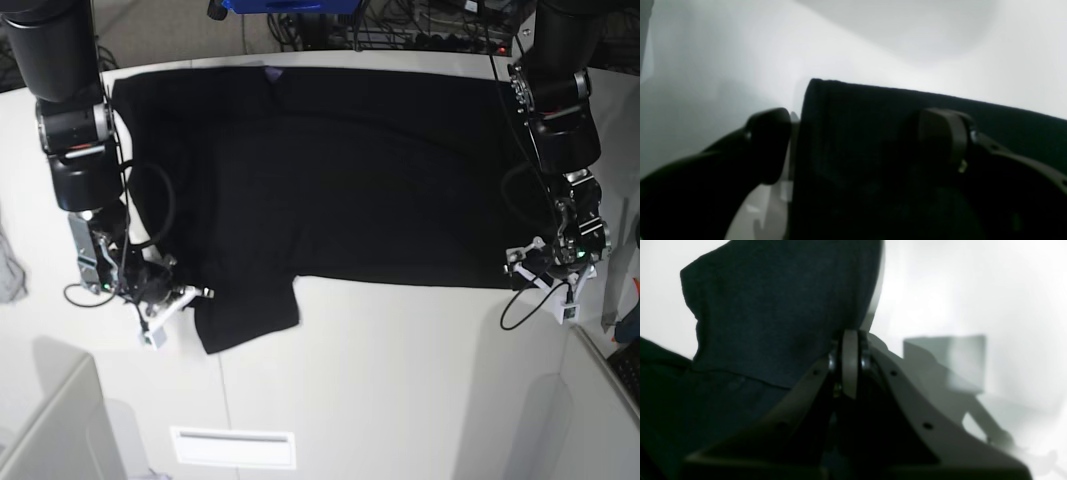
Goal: Fold the T-shirt properly
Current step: 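Grasp the hem with both grippers and fold it toward the collar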
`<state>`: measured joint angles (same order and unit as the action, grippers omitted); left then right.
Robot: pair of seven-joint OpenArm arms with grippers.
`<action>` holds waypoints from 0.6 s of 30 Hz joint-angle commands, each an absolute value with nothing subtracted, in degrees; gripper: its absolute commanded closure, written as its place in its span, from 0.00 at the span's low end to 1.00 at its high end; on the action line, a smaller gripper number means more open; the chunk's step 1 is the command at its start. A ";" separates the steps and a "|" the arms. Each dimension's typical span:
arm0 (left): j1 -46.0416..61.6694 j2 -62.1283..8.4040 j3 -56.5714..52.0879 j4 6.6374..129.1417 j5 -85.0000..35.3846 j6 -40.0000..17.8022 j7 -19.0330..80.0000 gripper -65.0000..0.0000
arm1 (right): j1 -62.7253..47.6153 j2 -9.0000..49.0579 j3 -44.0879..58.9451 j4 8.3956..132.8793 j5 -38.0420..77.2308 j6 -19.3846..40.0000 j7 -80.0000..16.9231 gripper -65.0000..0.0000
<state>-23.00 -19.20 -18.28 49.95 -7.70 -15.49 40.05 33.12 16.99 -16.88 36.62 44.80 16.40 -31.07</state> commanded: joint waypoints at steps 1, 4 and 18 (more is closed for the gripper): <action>-23.43 -19.56 -18.15 49.80 -6.37 -15.34 42.42 0.31 | 35.03 17.71 -16.57 37.32 45.49 16.66 -30.11 1.00; -23.43 -19.56 -18.15 49.89 -6.37 -15.34 42.42 0.65 | 35.03 17.80 -16.57 37.32 45.49 16.66 -30.11 1.00; -21.05 -19.82 -18.77 61.93 -6.55 -15.52 48.13 1.00 | 31.78 18.15 -15.25 45.23 45.32 16.66 -28.79 1.00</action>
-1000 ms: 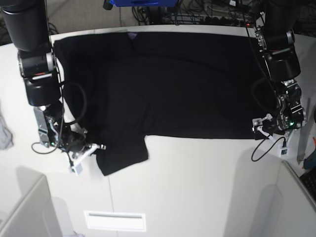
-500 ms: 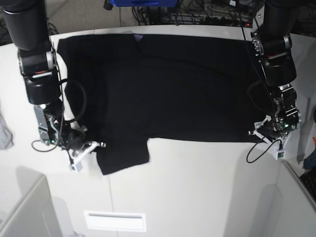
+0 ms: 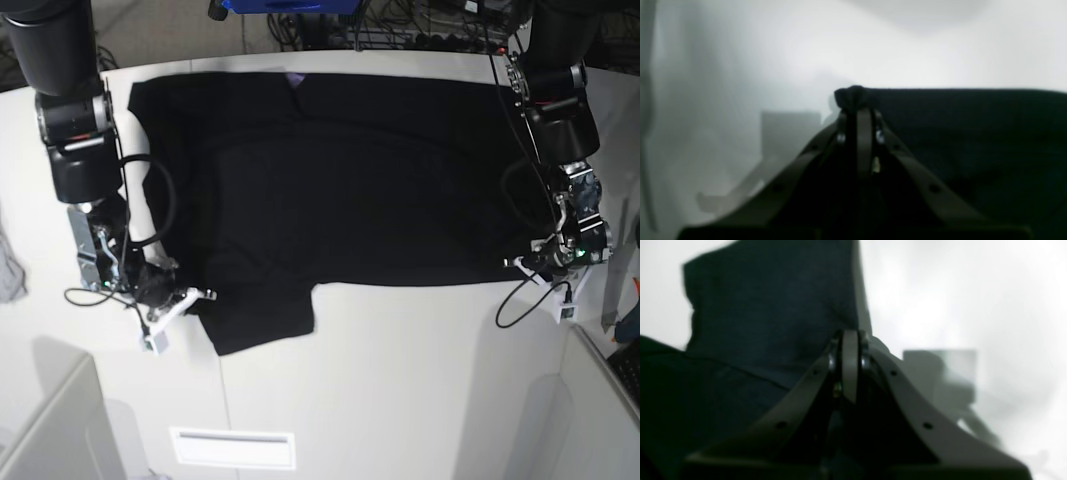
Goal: Fold the T-shirt properly
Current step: 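Grasp the hem with both grippers and fold it toward the collar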
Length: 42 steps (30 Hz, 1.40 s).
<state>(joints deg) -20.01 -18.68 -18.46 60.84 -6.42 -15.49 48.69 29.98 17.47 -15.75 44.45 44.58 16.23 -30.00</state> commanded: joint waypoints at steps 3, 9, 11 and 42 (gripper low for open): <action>-18.68 -19.91 -18.77 66.07 -6.55 -15.52 48.22 1.00 | 27.56 18.59 -9.89 52.35 45.23 16.66 -29.14 1.00; -12.97 -19.91 -24.66 74.33 -6.64 -15.60 48.40 1.00 | 19.65 18.68 -1.27 65.19 45.23 16.66 -35.30 1.00; -10.95 -19.91 -24.75 76.53 -6.64 -15.60 48.40 1.00 | 16.84 18.68 0.66 69.76 45.23 16.66 -37.58 1.00; 8.57 -21.76 -25.19 110.29 -10.77 -15.60 62.73 1.00 | -6.73 13.32 15.96 98.51 45.49 16.66 -49.01 1.00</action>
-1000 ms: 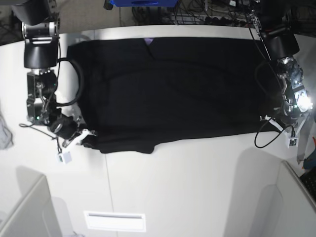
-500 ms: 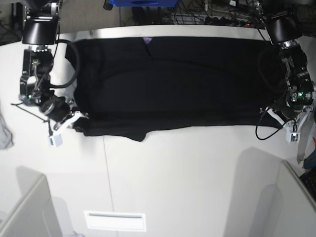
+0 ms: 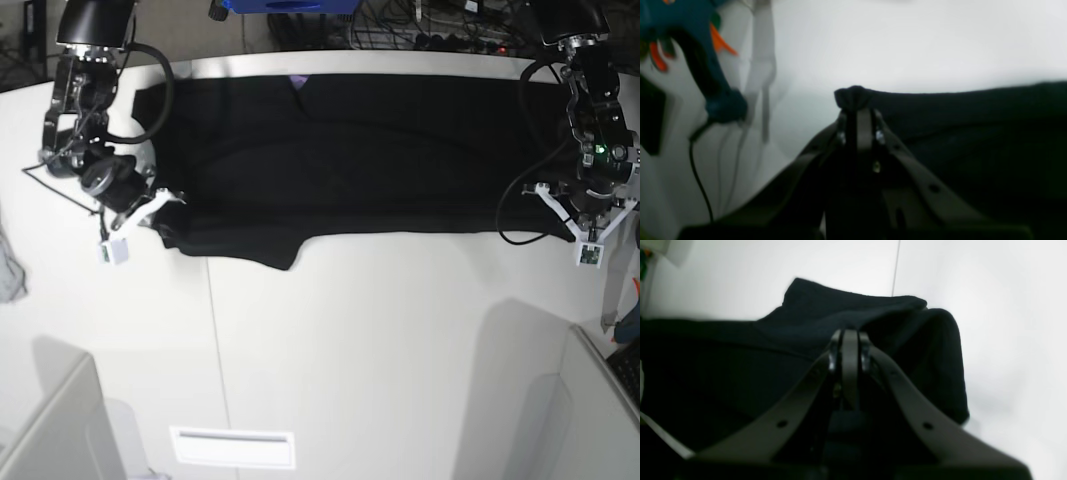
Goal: Fold the T-shirt properly
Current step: 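Grasp the hem with both grippers and fold it toward the collar, then smooth the folded strip with both grippers along its edges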
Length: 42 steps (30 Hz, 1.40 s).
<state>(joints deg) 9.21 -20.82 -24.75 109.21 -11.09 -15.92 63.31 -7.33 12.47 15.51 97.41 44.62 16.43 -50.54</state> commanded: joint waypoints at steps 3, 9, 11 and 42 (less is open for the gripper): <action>9.98 -21.93 -25.19 110.64 -10.77 -15.60 64.40 1.00 | -9.01 11.82 18.33 101.67 45.49 16.66 -51.82 1.00; 13.14 -24.31 -25.01 110.64 -10.68 -15.60 64.40 1.00 | -14.81 9.27 21.05 108.44 45.49 16.66 -54.64 1.00; 14.55 -25.63 -24.66 110.55 -10.68 -15.60 64.40 1.00 | -16.48 8.40 21.41 108.62 45.49 16.66 -54.99 1.00; 26.51 -30.29 -20.35 113.45 -10.86 -15.60 64.13 0.56 | -21.41 6.20 21.49 108.79 45.49 16.66 -54.46 0.58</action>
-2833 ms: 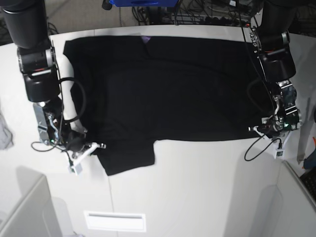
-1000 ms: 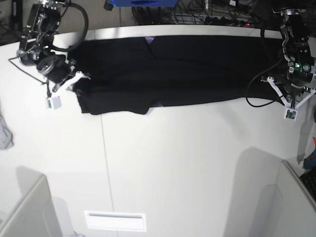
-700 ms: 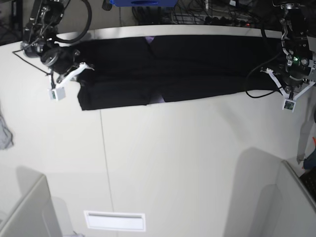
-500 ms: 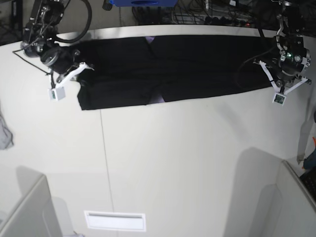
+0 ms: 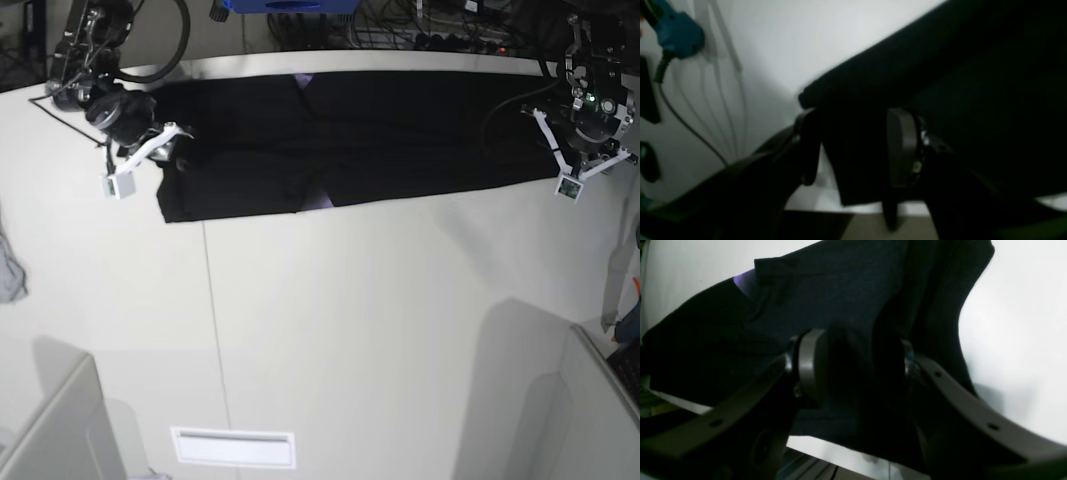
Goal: Fold the T-shirt properly
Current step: 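Smooth the folded strip with both grippers along its edges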
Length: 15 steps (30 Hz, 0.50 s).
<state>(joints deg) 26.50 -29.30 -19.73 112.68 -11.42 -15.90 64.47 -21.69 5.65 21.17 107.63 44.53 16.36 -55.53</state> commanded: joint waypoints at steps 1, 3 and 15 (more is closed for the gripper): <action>27.12 -30.37 -20.35 113.45 -11.03 -15.60 64.13 0.58 | -20.88 6.20 21.49 108.88 45.49 16.66 -54.46 0.58; 27.21 -30.37 -20.35 113.36 -10.77 -15.60 64.13 0.63 | -20.44 6.20 21.49 108.88 45.49 16.66 -54.46 0.58; 28.00 -25.98 -40.92 113.10 -22.73 -18.68 59.82 1.00 | -20.18 6.20 20.97 115.30 45.49 18.59 -54.46 0.88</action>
<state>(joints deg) 27.92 -24.80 -40.23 112.55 -23.97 -19.16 60.64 -20.49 5.69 20.99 114.30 44.29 17.98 -55.35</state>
